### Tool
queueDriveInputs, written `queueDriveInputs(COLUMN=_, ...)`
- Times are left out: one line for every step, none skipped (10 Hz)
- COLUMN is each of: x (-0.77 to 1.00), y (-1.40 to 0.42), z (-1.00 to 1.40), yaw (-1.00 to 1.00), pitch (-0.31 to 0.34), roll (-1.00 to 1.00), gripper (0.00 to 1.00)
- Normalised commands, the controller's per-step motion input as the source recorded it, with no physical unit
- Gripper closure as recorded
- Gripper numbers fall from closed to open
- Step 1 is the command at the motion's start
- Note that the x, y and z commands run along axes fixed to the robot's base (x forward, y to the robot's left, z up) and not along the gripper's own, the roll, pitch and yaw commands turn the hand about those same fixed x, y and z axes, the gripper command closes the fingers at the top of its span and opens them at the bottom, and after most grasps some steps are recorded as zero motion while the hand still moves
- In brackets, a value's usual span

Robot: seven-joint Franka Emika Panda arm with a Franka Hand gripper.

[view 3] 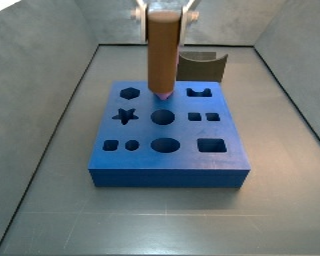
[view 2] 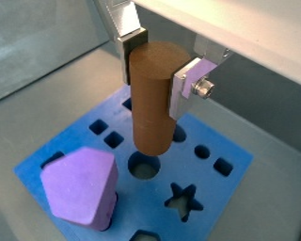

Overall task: Pick up the round object. Move to above the board. Insert the round object.
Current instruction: Insert the round object.

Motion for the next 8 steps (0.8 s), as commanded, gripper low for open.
queueDriveInputs(x=0.07, y=0.00, z=-1.00, yaw=0.00, pitch=-0.043, roll=0.13, gripper=1.00)
queueDriveInputs(x=0.17, y=0.13, z=-0.96, yaw=0.00, pitch=0.000, roll=0.00, gripper=1.00)
queueDriveInputs(x=0.09, y=0.16, z=-0.79, yaw=0.00, pitch=0.000, roll=-0.05, gripper=1.00)
queueDriveInputs(x=0.14, y=0.11, z=-0.66, yaw=0.00, pitch=0.103, roll=-0.45, gripper=1.00)
queueDriveInputs(x=0.11, y=0.02, z=-0.52, yaw=-0.01, pitch=0.160, roll=-0.44, gripper=1.00)
queueDriveInputs(x=0.06, y=0.00, z=-0.29, yaw=-0.01, pitch=0.117, roll=-0.32, gripper=1.00)
queueDriveInputs(x=0.00, y=0.07, z=-0.17, yaw=-0.05, pitch=0.143, roll=-0.25, gripper=1.00)
queueDriveInputs(x=0.00, y=0.09, z=-0.15, yaw=-0.06, pitch=0.094, roll=-0.14, gripper=1.00)
